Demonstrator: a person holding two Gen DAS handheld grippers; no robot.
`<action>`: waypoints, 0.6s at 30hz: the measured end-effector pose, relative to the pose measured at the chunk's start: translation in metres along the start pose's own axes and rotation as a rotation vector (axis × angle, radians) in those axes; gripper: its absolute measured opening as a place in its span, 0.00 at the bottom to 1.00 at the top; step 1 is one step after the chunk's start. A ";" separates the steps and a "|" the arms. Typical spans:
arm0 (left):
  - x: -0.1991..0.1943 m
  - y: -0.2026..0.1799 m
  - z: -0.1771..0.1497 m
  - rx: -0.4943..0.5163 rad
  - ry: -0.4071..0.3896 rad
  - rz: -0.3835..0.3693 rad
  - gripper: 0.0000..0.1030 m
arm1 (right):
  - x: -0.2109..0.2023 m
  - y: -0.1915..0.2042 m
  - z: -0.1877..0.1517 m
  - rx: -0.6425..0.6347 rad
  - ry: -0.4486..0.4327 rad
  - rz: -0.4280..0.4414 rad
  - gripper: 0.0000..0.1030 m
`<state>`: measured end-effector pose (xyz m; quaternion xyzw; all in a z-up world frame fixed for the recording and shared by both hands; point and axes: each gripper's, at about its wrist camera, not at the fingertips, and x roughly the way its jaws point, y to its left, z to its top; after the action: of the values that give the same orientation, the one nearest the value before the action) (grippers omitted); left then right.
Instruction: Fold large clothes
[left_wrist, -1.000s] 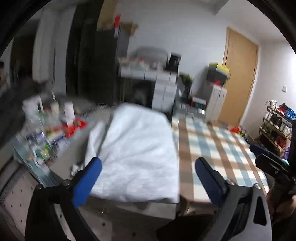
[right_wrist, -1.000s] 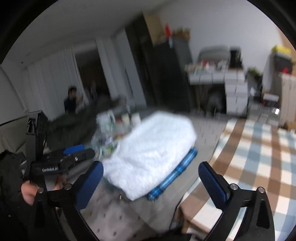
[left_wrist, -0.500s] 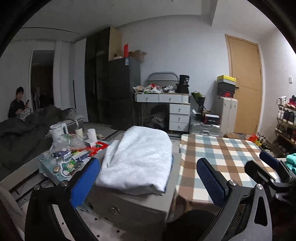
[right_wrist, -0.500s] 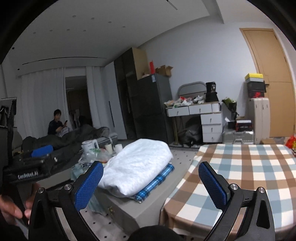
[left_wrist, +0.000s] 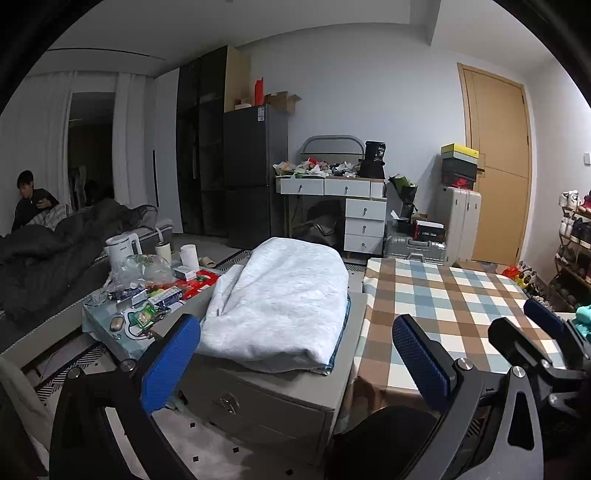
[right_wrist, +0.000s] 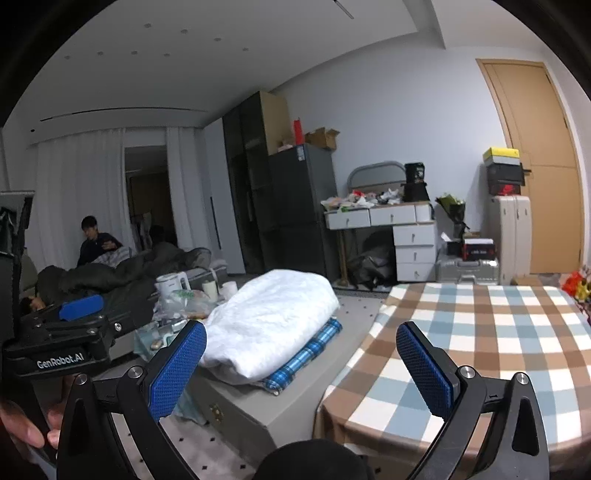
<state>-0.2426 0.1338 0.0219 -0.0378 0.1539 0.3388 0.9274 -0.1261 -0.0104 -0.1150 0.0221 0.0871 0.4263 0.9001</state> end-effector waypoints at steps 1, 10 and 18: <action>0.000 0.000 0.000 0.006 0.000 0.010 0.98 | 0.000 0.000 0.000 0.000 0.000 0.003 1.00; 0.003 0.002 0.001 -0.001 0.016 -0.006 0.98 | 0.000 0.002 -0.003 0.016 0.014 0.002 1.00; 0.003 0.003 0.002 -0.010 0.024 -0.006 0.98 | -0.002 0.003 -0.002 0.020 0.007 0.003 1.00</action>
<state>-0.2419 0.1379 0.0226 -0.0466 0.1630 0.3365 0.9263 -0.1297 -0.0103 -0.1167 0.0296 0.0944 0.4267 0.8990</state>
